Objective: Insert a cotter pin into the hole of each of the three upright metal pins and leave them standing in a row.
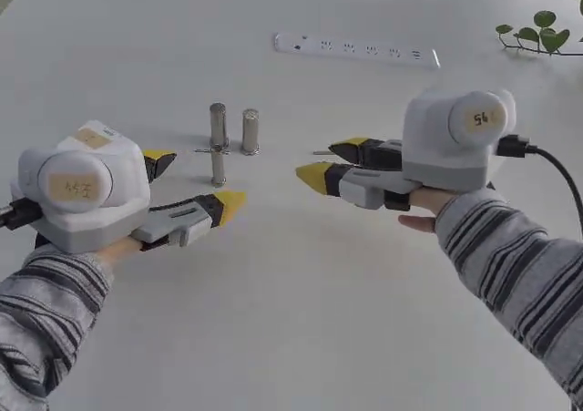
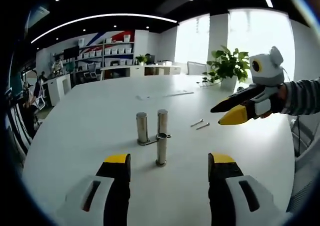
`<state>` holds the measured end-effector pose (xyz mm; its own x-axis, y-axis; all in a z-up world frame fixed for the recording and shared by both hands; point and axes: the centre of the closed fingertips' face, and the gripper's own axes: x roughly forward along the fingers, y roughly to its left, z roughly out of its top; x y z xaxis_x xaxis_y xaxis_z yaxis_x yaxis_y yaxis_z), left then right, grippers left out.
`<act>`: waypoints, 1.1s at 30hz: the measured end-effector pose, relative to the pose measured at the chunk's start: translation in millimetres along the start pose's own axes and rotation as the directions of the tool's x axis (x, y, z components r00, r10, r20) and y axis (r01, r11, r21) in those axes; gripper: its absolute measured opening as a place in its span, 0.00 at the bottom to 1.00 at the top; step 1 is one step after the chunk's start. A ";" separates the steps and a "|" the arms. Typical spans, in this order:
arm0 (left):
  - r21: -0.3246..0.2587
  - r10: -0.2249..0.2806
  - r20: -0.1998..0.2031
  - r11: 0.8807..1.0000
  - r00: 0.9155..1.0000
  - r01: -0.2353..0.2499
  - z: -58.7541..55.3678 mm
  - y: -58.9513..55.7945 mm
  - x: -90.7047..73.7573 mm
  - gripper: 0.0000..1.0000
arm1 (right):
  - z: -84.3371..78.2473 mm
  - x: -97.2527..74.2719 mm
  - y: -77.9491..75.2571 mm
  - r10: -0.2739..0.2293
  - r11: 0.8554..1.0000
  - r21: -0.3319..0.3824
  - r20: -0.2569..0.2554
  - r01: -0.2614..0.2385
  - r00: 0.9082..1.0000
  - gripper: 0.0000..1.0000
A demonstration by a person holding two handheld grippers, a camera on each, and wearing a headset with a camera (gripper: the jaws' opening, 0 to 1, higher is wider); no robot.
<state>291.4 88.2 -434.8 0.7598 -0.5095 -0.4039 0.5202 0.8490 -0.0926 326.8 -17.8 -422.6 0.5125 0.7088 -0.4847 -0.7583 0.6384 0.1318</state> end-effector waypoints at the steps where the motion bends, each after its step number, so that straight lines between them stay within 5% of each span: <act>1: 0.002 -0.002 0.000 1.000 1.000 0.002 0.7 -1.4 -1.7 0.65 | 3.2 4.6 0.8 0.003 1.000 -0.003 0.004 -0.003 1.000 0.33; 6: 0.029 0.030 -0.011 0.999 1.000 -0.029 1.8 -0.6 -9.7 0.77 | 16.0 24.1 -2.6 0.007 1.000 -0.019 0.021 -0.007 1.000 0.32; 15: 0.006 0.031 0.019 1.000 0.999 -0.031 7.0 -5.3 -25.6 0.86 | 27.7 57.7 -4.6 0.020 0.999 -0.026 0.032 -0.019 0.999 0.30; 22: 0.052 0.046 0.019 0.998 0.999 -0.047 4.8 -8.4 -35.7 0.91 | 31.8 84.1 1.8 0.033 0.999 -0.031 0.038 -0.032 0.999 0.25; 33: 0.036 0.031 0.013 0.999 0.999 -0.031 0.4 -10.8 -41.2 0.99 | 26.7 100.7 2.7 0.025 1.000 -0.013 0.017 -0.025 1.000 0.18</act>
<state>254.7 100.0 -416.8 0.7805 -0.4849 -0.3946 0.5100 0.8589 -0.0468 387.1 63.3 -448.0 0.5000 0.7295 -0.4667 -0.7762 0.6165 0.1322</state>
